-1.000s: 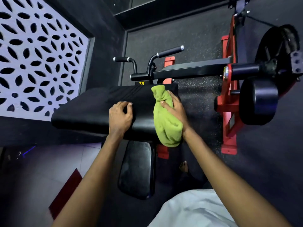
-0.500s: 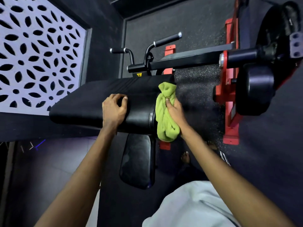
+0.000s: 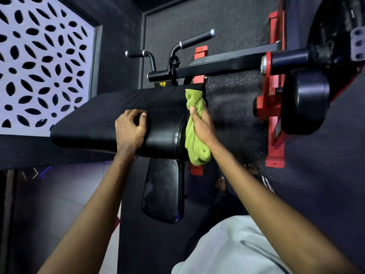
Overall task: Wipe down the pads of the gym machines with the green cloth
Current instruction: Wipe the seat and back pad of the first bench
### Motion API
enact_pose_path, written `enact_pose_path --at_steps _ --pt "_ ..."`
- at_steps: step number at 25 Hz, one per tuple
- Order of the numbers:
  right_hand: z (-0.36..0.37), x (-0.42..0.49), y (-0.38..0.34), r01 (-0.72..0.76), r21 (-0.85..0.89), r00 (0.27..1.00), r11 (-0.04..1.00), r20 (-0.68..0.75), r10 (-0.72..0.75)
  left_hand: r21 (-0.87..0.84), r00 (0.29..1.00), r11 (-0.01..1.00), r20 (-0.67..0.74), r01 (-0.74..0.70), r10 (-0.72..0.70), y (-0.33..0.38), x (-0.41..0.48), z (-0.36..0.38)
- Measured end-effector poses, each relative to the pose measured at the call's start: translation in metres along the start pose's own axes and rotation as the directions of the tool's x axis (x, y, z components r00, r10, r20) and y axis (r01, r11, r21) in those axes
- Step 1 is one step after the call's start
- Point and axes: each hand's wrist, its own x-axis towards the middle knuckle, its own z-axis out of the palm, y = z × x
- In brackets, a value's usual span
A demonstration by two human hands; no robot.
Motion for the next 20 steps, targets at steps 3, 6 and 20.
enact_pose_path --at_steps 3,6,20 --pt "-0.010 0.059 0.008 -0.110 -0.035 0.993 0.993 -0.045 0.108 0.012 1.000 1.000 -0.005 0.011 -0.011 0.001 0.001 -0.001" --pt "-0.027 0.088 -0.004 -0.244 -0.122 0.970 0.962 -0.041 0.240 0.003 1.000 1.000 -0.011 0.010 -0.010 0.003 0.002 0.000" --pt "-0.010 0.064 -0.082 0.438 -0.800 0.853 0.411 0.514 0.092 -0.043 0.998 0.998 -0.051 0.045 -0.047 0.002 0.002 0.003"
